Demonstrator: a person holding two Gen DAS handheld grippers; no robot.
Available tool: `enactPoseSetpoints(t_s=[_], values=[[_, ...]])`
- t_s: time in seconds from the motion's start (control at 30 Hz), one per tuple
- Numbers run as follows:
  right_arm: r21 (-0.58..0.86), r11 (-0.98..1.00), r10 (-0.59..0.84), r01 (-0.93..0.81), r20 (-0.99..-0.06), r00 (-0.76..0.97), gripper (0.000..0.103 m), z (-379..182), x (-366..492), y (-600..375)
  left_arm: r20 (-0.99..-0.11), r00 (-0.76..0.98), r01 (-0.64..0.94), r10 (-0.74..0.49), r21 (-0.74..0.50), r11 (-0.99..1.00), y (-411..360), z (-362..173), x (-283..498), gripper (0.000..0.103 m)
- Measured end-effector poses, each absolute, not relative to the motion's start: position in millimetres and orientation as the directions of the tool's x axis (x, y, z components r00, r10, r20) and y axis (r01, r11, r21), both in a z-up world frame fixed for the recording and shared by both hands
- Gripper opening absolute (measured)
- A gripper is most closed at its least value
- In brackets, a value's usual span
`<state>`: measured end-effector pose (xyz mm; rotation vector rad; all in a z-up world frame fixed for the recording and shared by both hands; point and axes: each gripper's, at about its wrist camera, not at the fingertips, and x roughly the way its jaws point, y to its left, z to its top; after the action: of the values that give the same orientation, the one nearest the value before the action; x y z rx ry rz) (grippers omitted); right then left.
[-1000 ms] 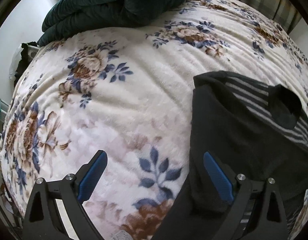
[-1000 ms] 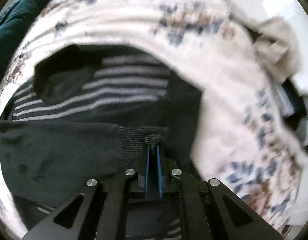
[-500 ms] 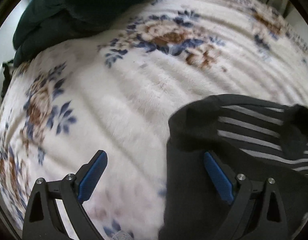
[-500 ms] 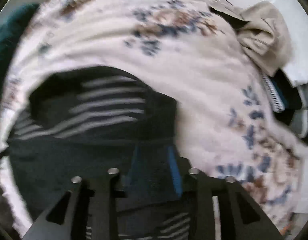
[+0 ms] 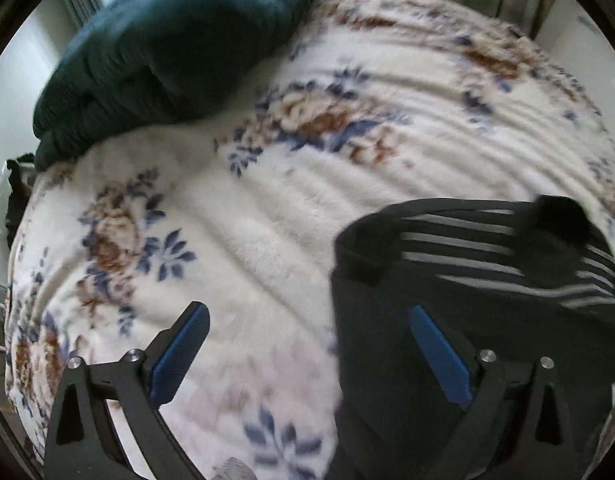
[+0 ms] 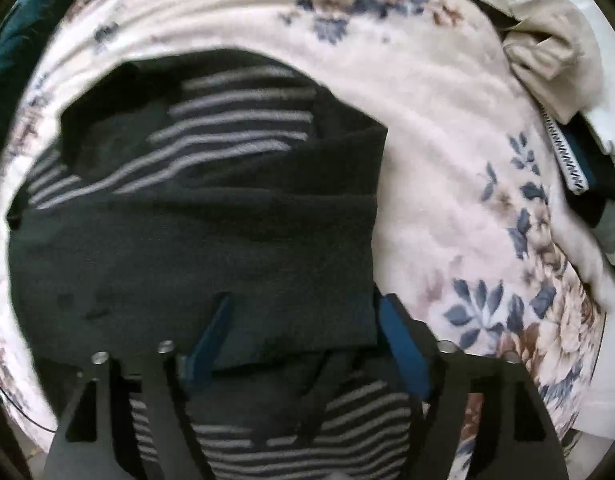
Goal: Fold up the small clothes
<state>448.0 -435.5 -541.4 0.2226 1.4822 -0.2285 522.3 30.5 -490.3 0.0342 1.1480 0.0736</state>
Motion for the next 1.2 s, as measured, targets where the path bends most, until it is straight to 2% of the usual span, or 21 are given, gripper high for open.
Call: enactPoseSetpoints(t_s=[0.03, 0.07, 0.23, 0.47, 0.7, 0.8, 0.87, 0.93, 0.97, 1.0, 1.03, 1.07, 1.2], values=[[0.025, 0.958, -0.001, 0.287, -0.996, 0.089, 0.098, -533.5, 444.5, -434.7, -0.906, 0.419, -0.03, 0.054, 0.046, 0.998, 25.3, -478.5, 510.0, 0.103], [0.059, 0.956, 0.028, 0.289, -0.994, 0.108, 0.103, -521.5, 438.5, -433.3, -0.904, 0.426, -0.023, 0.041, 0.035, 0.999, 21.6, -471.7, 503.8, 0.103], [0.14, 0.945, 0.094, 0.295, -0.982, 0.163, 0.103, -472.6, 409.8, -438.5, -0.9, 0.436, 0.041, -0.012, 0.006, 0.999, -23.1, -435.0, 447.2, 0.103], [0.172, 0.947, 0.14, 0.27, -0.981, 0.134, 0.103, -444.3, 346.7, -497.6, -0.943, 0.321, 0.145, -0.089, -0.044, 0.988, -133.9, -430.0, 347.7, 0.103], [0.129, 0.972, 0.128, 0.195, -0.992, 0.022, 0.103, -460.1, 289.6, -600.5, -0.98, 0.029, 0.23, -0.197, -0.185, 0.955, -295.1, -500.4, 223.7, 0.103], [0.113, 0.981, 0.116, 0.155, -0.993, -0.008, 0.103, -470.5, 290.8, -634.5, -0.977, -0.092, 0.268, -0.192, -0.21, 0.94, -354.7, -545.5, 184.1, 0.103], [0.122, 0.984, 0.125, 0.131, -0.992, -0.012, 0.103, -477.8, 298.0, -651.1, -0.978, -0.126, 0.287, -0.165, -0.195, 0.938, -384.1, -575.5, 165.7, 0.099], [0.143, 0.982, 0.146, 0.122, -0.989, -0.011, 0.103, -482.4, 309.4, -656.5, -0.982, -0.136, 0.298, -0.129, -0.165, 0.94, -396.9, -594.6, 157.6, 0.068], [0.158, 0.98, 0.16, 0.121, -0.987, -0.01, 0.103, -486.2, 317.7, -657.9, -0.99, -0.11, 0.314, -0.085, -0.116, 0.942, -400.5, -600.3, 155.1, 0.062], [0.185, 0.975, 0.186, 0.12, -0.982, -0.003, 0.103, -490.5, 330.0, -656.9, -0.995, -0.078, 0.319, -0.062, -0.084, 0.944, -400.3, -601.5, 155.0, 0.045], [0.206, 0.971, 0.207, 0.12, -0.978, 0.005, 0.103, -494.1, 340.2, -655.7, -0.996, -0.064, 0.313, -0.065, -0.082, 0.946, -398.1, -599.2, 156.8, 0.02], [0.244, 0.962, 0.244, 0.119, -0.97, 0.014, 0.102, -501.1, 358.6, -654.1, -0.996, -0.042, 0.295, -0.079, -0.088, 0.951, -391.7, -593.2, 160.1, 0.005], [0.362, 0.923, 0.359, 0.131, -0.932, 0.043, 0.097, -529.6, 424.9, -637.1, -0.988, -0.018, 0.213, -0.154, -0.155, 0.965, -364.3, -572.9, 168.9, 0.004]])
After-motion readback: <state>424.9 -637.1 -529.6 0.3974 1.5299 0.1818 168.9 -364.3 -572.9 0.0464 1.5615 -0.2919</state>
